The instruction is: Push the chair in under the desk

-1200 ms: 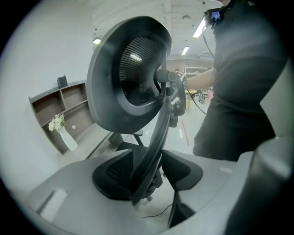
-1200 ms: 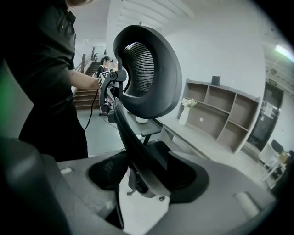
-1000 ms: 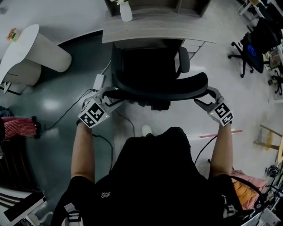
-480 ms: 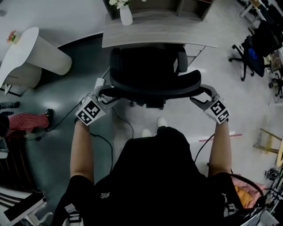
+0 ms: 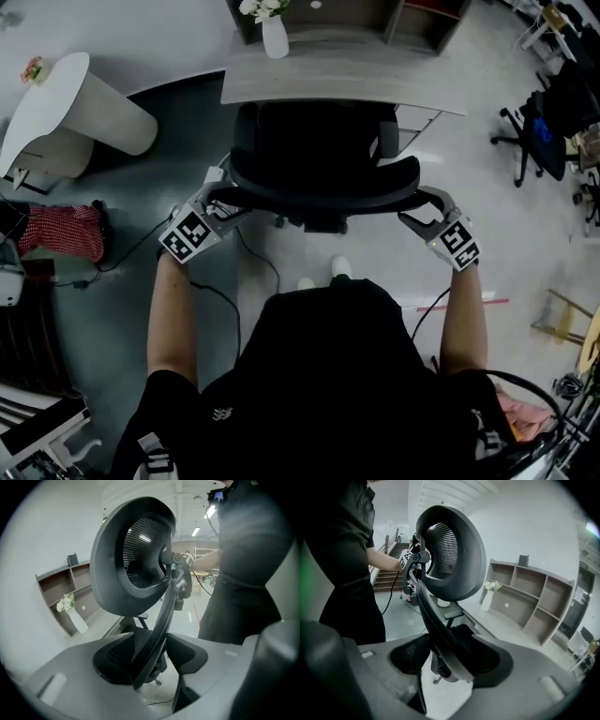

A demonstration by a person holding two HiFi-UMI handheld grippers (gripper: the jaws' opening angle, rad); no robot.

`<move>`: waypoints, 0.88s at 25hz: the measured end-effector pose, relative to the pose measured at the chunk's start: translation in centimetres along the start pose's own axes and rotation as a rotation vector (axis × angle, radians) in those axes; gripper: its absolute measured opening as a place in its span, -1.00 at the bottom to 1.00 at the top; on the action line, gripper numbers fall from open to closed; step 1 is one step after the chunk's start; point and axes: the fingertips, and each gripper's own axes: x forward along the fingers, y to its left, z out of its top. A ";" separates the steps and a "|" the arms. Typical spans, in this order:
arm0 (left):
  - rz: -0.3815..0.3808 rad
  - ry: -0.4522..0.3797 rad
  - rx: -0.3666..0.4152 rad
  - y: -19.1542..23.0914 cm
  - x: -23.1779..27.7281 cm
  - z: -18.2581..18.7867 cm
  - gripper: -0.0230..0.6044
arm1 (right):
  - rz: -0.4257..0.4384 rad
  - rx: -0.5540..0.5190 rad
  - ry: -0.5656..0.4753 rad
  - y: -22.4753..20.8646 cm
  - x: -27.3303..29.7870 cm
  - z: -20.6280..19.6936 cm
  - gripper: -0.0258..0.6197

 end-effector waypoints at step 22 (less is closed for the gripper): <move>0.691 -0.596 -0.484 3.4 -11.0 7.5 -0.91 | -0.357 0.372 -0.556 -5.7 -10.0 8.6 -0.50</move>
